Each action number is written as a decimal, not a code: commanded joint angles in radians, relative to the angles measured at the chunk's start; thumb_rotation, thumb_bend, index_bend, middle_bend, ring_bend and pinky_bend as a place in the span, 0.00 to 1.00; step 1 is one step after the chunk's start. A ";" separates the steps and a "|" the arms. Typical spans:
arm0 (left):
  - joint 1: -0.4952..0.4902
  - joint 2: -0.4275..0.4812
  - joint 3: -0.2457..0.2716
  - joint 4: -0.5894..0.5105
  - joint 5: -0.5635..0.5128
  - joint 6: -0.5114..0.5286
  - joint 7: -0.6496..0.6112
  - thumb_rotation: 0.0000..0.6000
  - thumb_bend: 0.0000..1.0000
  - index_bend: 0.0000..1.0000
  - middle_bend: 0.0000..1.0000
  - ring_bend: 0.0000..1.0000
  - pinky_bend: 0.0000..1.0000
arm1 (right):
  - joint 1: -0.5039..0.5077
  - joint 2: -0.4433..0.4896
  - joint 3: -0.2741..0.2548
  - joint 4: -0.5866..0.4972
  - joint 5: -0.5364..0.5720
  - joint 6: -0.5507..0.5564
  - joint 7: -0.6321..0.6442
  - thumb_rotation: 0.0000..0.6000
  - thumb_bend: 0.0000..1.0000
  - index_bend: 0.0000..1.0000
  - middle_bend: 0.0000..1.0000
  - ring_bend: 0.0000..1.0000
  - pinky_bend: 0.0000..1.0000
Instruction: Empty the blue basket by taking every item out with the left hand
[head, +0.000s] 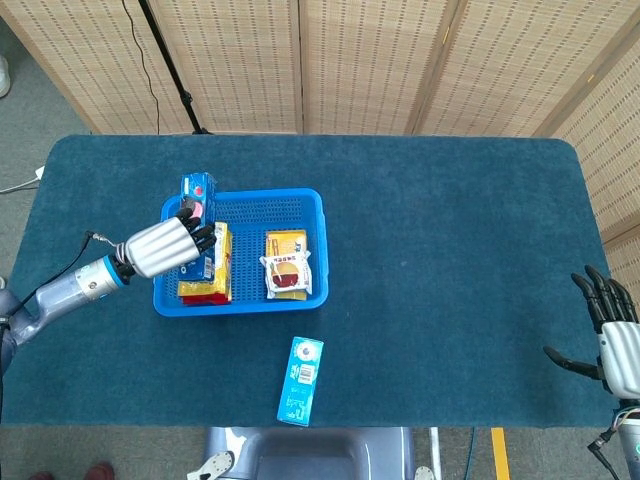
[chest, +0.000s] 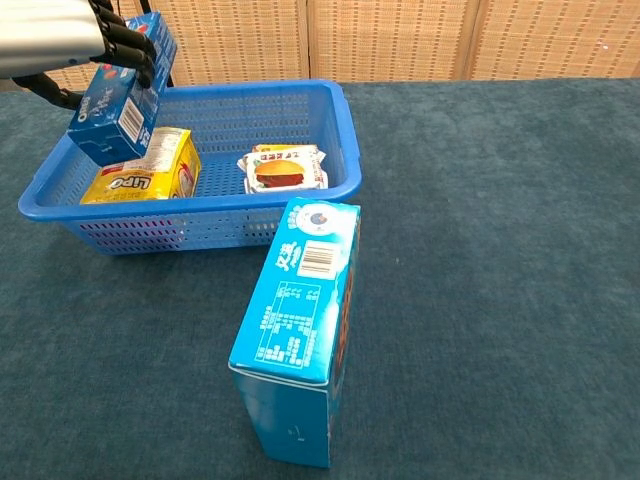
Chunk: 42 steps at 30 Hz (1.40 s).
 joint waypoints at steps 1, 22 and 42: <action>0.016 0.041 -0.024 -0.057 -0.004 0.153 -0.032 1.00 0.43 0.73 0.66 0.52 0.53 | -0.001 0.001 -0.001 -0.003 -0.003 0.002 0.000 1.00 0.00 0.01 0.00 0.00 0.00; 0.184 0.045 0.167 -0.122 0.417 0.671 0.139 1.00 0.41 0.73 0.66 0.52 0.53 | -0.006 0.006 -0.015 -0.023 -0.041 0.024 -0.006 1.00 0.00 0.01 0.00 0.00 0.00; 0.249 -0.063 0.188 0.161 0.299 0.636 -0.053 0.99 0.08 0.01 0.00 0.00 0.30 | 0.002 -0.005 -0.020 -0.031 -0.042 0.008 -0.039 1.00 0.00 0.00 0.00 0.00 0.00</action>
